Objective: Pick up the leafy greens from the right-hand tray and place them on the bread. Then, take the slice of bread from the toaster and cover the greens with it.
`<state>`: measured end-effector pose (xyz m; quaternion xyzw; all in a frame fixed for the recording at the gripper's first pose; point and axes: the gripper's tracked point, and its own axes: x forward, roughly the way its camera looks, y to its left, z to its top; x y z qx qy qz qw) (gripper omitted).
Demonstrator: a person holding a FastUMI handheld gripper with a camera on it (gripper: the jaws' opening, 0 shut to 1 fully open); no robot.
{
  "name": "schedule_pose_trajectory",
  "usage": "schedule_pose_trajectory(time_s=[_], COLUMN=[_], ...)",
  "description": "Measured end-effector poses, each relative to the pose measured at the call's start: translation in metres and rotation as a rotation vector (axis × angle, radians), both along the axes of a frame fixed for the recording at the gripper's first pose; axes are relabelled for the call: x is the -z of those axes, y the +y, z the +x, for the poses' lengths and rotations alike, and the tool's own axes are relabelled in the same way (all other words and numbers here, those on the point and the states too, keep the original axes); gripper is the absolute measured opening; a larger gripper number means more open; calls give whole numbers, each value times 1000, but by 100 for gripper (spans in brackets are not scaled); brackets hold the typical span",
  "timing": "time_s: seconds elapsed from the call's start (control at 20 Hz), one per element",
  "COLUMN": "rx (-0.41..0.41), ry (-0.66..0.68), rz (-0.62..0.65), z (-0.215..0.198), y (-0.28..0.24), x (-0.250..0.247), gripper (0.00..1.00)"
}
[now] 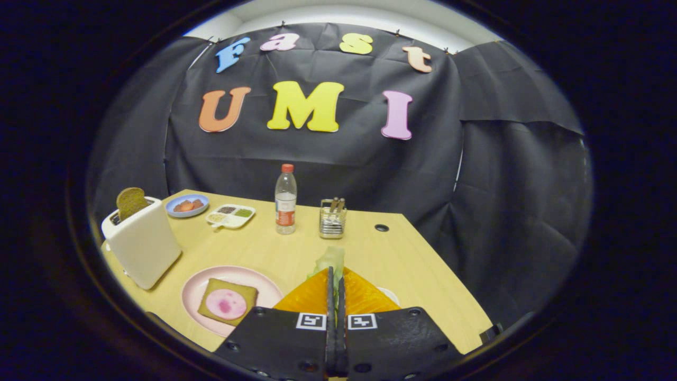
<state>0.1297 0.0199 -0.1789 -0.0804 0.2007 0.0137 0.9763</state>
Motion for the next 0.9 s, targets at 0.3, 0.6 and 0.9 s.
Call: schedule_pose_trajectory(time_s=[0.3,0.6,0.9], rx=[-92,-210,-300], ry=[21,60,152], rz=[24,153,248], z=[-15,-26,-25], y=[66,141,201], x=[11,12,44], gripper=[0,0,0])
